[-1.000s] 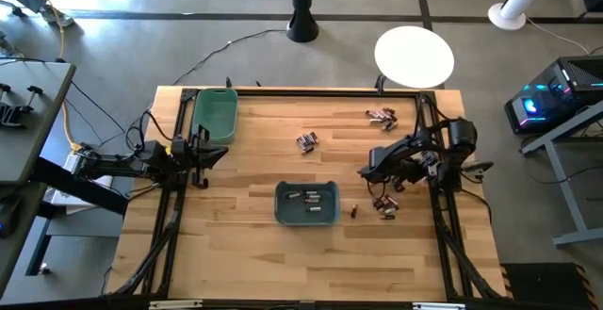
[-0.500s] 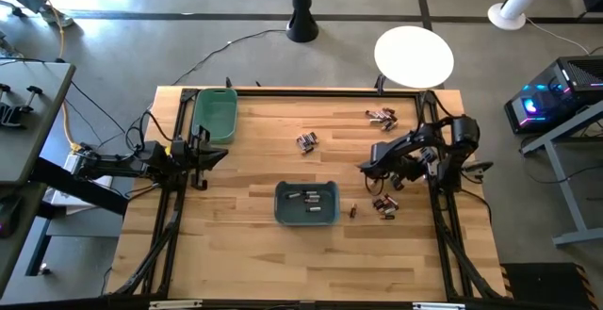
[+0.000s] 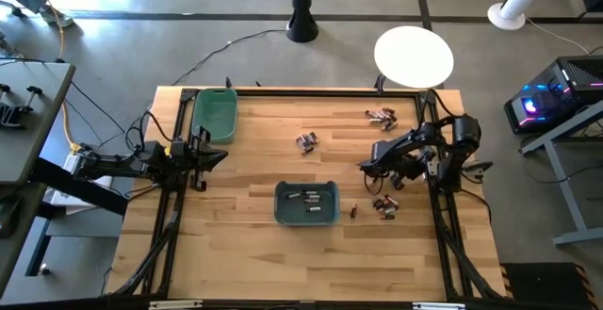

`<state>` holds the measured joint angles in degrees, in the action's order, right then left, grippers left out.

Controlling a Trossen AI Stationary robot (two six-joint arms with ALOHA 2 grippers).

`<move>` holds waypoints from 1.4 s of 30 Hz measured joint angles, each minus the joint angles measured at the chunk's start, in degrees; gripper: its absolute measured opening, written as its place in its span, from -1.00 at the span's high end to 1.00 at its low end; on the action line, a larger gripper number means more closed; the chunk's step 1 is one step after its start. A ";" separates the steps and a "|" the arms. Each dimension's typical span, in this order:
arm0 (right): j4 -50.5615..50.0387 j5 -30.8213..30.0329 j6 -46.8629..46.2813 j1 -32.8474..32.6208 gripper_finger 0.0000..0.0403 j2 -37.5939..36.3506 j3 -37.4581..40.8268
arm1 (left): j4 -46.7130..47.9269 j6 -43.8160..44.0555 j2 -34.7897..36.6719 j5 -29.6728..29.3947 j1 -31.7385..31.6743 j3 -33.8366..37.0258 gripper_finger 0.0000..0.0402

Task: Sort batteries
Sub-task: Put the silver battery into the blue bin

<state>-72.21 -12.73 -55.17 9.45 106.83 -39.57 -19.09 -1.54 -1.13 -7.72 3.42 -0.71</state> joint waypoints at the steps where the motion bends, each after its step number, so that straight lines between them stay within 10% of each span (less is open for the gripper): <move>1: 0.03 -0.08 0.06 0.00 1.00 0.00 0.00 | 0.00 0.00 0.01 0.11 0.01 0.00 0.97; 42: 3.66 -3.83 12.91 9.98 1.00 -16.54 3.18 | -0.87 1.40 0.02 0.09 0.01 0.00 0.97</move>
<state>-68.55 -16.56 -42.26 19.43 90.29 -36.39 -19.97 -0.14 -1.10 -7.64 3.43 -0.71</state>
